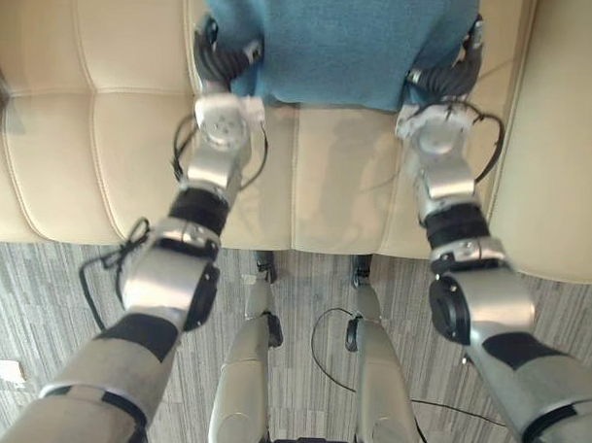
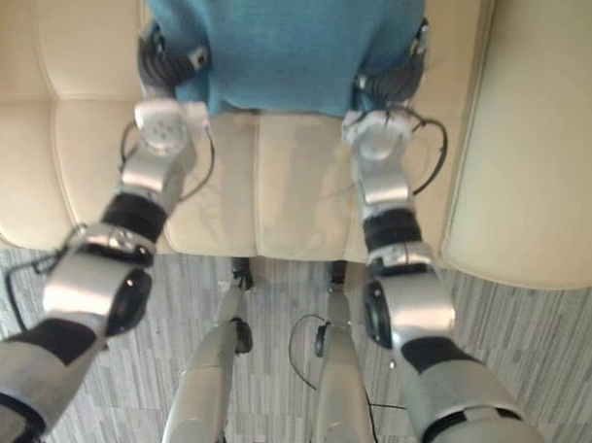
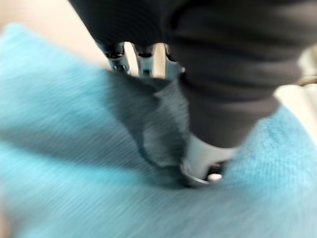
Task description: Pick up cushions and gather them together orderly.
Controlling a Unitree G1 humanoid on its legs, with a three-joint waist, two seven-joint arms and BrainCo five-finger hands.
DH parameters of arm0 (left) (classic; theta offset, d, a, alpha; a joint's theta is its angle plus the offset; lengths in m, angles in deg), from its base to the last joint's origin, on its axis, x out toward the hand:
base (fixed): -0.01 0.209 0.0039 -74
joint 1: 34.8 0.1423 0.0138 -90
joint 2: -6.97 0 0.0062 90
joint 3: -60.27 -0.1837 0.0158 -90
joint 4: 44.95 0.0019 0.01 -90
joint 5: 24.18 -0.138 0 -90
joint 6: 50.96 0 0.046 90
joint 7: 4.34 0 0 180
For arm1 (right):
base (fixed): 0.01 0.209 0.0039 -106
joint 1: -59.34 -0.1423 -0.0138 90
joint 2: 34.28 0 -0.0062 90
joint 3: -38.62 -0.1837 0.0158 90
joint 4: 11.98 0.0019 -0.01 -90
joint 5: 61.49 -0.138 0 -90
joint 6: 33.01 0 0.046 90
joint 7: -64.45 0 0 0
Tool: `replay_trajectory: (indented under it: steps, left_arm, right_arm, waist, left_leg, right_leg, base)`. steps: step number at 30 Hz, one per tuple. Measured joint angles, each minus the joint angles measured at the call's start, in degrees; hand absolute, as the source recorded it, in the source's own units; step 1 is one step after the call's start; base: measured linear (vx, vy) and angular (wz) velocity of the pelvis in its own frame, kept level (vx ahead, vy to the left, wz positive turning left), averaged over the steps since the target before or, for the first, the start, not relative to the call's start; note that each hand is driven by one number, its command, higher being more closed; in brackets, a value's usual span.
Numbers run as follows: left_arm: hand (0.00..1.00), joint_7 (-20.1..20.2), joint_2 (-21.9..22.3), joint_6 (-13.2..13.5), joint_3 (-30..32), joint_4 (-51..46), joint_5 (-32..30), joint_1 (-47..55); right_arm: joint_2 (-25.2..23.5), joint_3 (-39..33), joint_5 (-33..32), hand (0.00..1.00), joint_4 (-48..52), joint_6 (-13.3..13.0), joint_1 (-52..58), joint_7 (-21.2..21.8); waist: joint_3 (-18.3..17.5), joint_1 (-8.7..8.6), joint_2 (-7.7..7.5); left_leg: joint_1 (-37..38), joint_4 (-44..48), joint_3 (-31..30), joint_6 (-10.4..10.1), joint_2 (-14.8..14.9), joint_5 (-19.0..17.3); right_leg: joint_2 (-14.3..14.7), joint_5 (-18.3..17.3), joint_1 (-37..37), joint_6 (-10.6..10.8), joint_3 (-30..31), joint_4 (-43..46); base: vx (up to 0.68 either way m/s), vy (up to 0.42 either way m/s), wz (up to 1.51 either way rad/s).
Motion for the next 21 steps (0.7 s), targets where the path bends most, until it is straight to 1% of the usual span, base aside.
replay_trajectory:
  steps: [3, 6, 10, 12, 14, 16, 17, 18, 19, 21]
  left_arm:
    - [0.0, 0.6, 1.6, 0.1, -0.2, -4.5, -0.1, 5.7]
    - [0.0, 1.7, 1.7, 0.2, -1.8, -9.5, -0.3, 11.3]
    - [0.0, 3.4, 1.5, 0.2, -1.9, -13.7, -0.7, 17.2]
    - [0.0, 4.6, 1.5, 0.3, -1.9, -16.6, -0.7, 22.5]
    - [0.0, 5.7, 1.5, 0.5, -1.7, -19.9, -0.6, 28.4]
    - [0.0, 5.9, 1.8, 0.8, -1.6, -22.9, -0.6, 34.2]
    - [0.0, 6.8, 2.2, 1.2, -1.5, -24.6, -0.4, 38.4]
    - [0.0, 7.1, 2.5, 1.3, -1.4, -25.6, 0.0, 41.7]
    - [0.0, 7.7, 2.8, 1.4, -1.2, -25.7, 0.4, 44.8]
    - [0.0, 9.2, 3.6, 1.4, -1.2, -26.0, 1.2, 49.8]
  right_arm:
    - [-1.2, 0.0, 0.0, 0.0, 5.8, -0.3, 7.4, 0.8]
    - [-2.4, 0.1, 0.2, 0.0, 12.0, -0.9, 14.5, 2.2]
    - [-2.3, -0.1, 0.3, 0.0, 16.0, -1.2, 21.8, 4.0]
    - [-2.3, -0.4, 0.3, 0.0, 19.2, -1.3, 28.0, 5.4]
    - [-2.4, -0.4, 0.2, 0.0, 22.2, -1.5, 33.8, 6.9]
    - [-2.7, -0.4, 0.2, 0.0, 24.8, -1.6, 39.3, 8.0]
    - [-3.2, -0.4, 0.1, 0.0, 26.6, -1.7, 43.2, 8.8]
    - [-3.9, -0.6, 0.0, 0.0, 27.7, -1.8, 46.2, 9.5]
    - [-4.7, -1.0, 0.0, 0.0, 27.8, -2.1, 49.1, 10.4]
    - [-5.6, -1.3, 0.0, 0.0, 27.8, -2.3, 54.0, 12.3]
  waist:
    - [0.0, 0.46, 0.0]
    - [0.0, 0.71, -0.04]
    - [-0.1, 1.04, -0.09]
    - [-0.3, 1.16, -0.24]
    - [-0.6, 1.41, -0.6]
    - [-2.3, 1.58, -0.87]
    - [-4.0, 1.66, -1.04]
    - [-4.3, 1.75, -1.18]
    - [-5.0, 1.78, -1.42]
    - [-7.5, 1.98, -1.51]
  left_leg:
    - [2.1, 0.0, 0.1, -0.2, 0.5, 0.1]
    - [4.1, 0.0, 0.1, -0.2, 0.8, 0.1]
    - [6.2, 0.0, -0.1, -0.5, 1.3, -0.2]
    - [8.5, 0.0, -0.1, -1.1, 1.5, -1.5]
    - [10.9, 0.0, 0.1, -0.8, 1.5, -1.9]
    - [11.8, 0.0, 0.1, -0.6, 1.6, -2.1]
    - [12.1, 0.0, 0.1, -0.5, 1.6, -2.2]
    - [13.7, 0.0, 0.1, -0.6, 1.6, -2.5]
    - [15.4, 0.0, 0.1, -0.6, 1.6, -2.9]
    - [17.0, 0.0, 0.0, -1.0, 1.5, -3.5]
  right_leg:
    - [0.3, -2.5, 0.0, -0.6, -0.2, 4.4]
    - [0.5, -5.1, 0.3, -1.1, -0.3, 8.3]
    - [0.7, -6.7, 1.6, -1.2, -1.1, 10.8]
    - [0.7, -7.9, 3.3, -1.2, -1.6, 12.6]
    - [0.6, -8.6, 5.4, -1.2, -1.8, 13.4]
    - [0.6, -9.1, 6.3, -1.1, -1.9, 13.5]
    - [0.6, -9.5, 6.6, -1.1, -2.1, 13.7]
    - [0.6, -9.8, 8.2, -1.1, -2.2, 13.9]
    - [0.5, -10.4, 9.7, -1.1, -2.3, 14.2]
    - [0.4, -11.5, 11.3, -1.1, -2.7, 14.6]
  base:
    - [0.0, -0.005, -0.01]
    - [0.0, -0.011, 0.04]
    - [-0.04, -0.019, 0.08]
    - [-0.06, -0.015, 0.07]
    - [-0.05, -0.026, 0.04]
    - [-0.02, -0.036, 0.06]
    - [0.04, -0.037, 0.07]
    - [0.05, -0.038, 0.06]
    - [0.08, -0.037, 0.06]
    - [0.1, -0.031, 0.09]
